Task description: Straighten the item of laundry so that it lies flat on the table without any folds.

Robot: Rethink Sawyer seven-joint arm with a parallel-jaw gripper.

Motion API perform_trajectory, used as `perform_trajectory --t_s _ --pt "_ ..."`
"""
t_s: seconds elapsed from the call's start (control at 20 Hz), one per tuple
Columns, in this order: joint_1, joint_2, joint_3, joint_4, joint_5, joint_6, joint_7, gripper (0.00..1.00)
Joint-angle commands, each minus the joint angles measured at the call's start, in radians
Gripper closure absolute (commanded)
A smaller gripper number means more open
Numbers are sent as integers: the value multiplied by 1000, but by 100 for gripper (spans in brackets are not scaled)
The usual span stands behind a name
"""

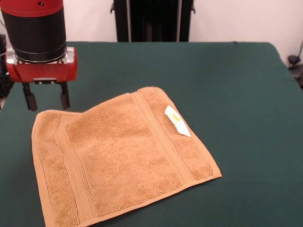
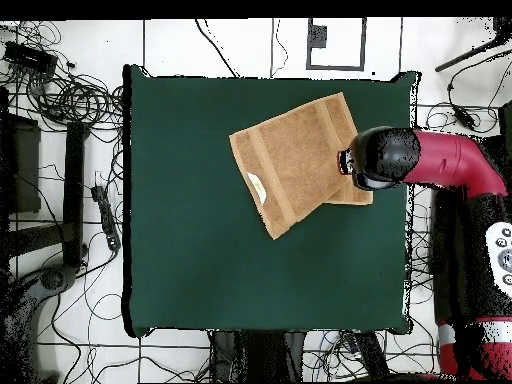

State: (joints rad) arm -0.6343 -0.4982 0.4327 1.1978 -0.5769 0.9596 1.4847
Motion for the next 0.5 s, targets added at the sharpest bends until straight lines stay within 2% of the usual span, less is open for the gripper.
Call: perform_trajectory --t_s 0.05,0.5 --pt "90 17 28 5 50 109 -9 0" --pt "110 27 11 13 104 94 47 0"
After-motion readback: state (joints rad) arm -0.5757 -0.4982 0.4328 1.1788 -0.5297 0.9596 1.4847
